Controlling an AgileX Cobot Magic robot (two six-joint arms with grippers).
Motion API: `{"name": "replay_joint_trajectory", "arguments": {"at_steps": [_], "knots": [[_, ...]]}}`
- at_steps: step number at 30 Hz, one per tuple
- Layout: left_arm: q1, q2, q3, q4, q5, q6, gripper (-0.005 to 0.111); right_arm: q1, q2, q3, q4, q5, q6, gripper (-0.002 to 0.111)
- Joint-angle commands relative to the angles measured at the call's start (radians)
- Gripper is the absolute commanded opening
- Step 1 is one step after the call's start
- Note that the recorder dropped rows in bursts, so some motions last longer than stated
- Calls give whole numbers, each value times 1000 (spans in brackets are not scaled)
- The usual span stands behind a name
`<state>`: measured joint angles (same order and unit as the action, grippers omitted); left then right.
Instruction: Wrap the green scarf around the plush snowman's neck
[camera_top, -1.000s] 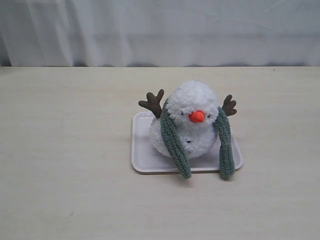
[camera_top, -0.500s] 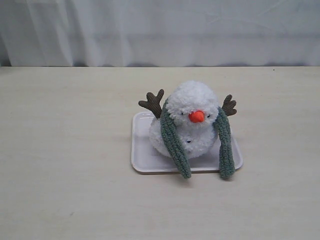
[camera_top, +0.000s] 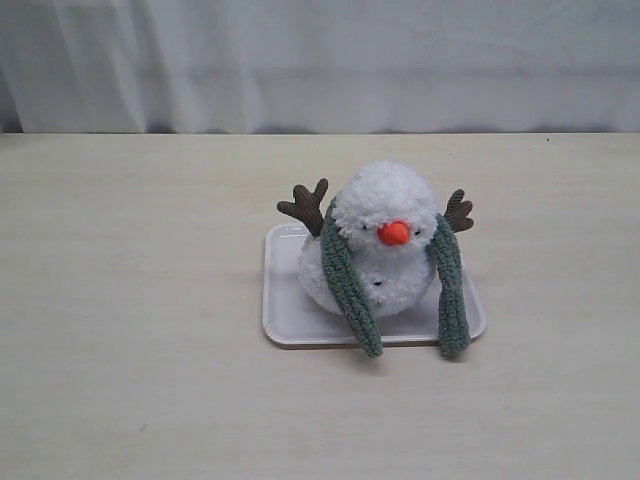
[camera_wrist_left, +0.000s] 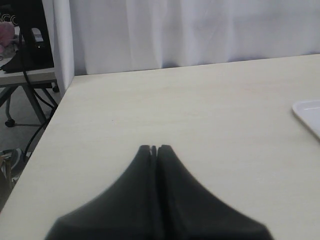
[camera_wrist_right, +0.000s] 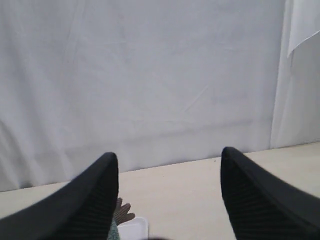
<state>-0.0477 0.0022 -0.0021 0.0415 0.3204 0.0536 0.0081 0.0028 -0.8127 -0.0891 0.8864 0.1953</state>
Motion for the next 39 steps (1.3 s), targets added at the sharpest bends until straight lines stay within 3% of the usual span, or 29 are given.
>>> {"name": "replay_joint_trajectory", "arguments": {"at_steps": [1, 6, 11, 20, 32, 39], "knots": [[1, -2, 2, -1, -10, -3, 0, -71, -3, 2, 49, -166, -50, 57], [1, -2, 2, -1, -10, -3, 0, -81, -3, 38, 147, -319, -265, 57], [1, -2, 2, -1, -10, -3, 0, -81, -3, 219, 147, -580, -267, 57], [1, -2, 2, -1, -10, -3, 0, -81, -3, 442, 147, -786, -267, 57], [1, -2, 2, -1, -10, -3, 0, -81, -3, 732, 147, -867, -254, 57], [1, -2, 2, -1, -10, -3, 0, -81, -3, 813, 147, -867, -224, 57]]}}
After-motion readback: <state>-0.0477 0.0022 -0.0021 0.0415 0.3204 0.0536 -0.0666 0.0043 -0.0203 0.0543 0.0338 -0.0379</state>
